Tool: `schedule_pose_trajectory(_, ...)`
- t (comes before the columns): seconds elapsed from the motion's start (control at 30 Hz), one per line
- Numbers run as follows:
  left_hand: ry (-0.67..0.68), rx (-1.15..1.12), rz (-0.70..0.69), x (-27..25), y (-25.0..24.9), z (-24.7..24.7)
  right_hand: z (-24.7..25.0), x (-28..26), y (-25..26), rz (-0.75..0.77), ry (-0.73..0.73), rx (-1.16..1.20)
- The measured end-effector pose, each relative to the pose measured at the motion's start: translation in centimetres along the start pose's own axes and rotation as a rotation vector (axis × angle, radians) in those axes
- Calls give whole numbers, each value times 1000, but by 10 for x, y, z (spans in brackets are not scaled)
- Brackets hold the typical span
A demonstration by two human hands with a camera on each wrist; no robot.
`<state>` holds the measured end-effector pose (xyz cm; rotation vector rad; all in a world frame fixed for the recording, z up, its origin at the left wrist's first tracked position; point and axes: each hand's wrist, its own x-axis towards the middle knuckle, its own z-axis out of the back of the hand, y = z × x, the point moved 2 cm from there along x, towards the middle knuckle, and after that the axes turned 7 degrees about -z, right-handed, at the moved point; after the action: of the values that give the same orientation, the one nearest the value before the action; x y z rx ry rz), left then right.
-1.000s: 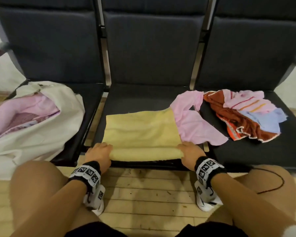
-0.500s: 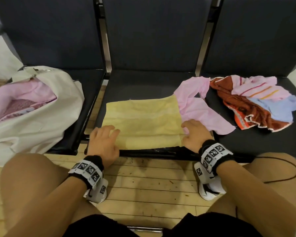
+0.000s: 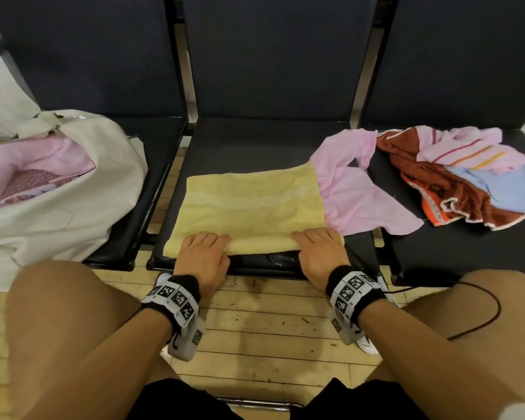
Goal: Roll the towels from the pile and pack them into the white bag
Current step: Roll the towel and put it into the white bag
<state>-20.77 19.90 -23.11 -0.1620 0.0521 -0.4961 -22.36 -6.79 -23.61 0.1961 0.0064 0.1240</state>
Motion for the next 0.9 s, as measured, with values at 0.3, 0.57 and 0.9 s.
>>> schedule_pose_trajectory(0.3,-54,68,126,-1,7,5,7,7,-2,-30,-30,98)
schedule_pose_trajectory(0.57,-88,12,5,1,-7,1,-3,7,10,120,-138,66)
schedule_pose_trajectory(0.9,-18,29,92,5,-1,1,-3,7,8,-2,20,12)
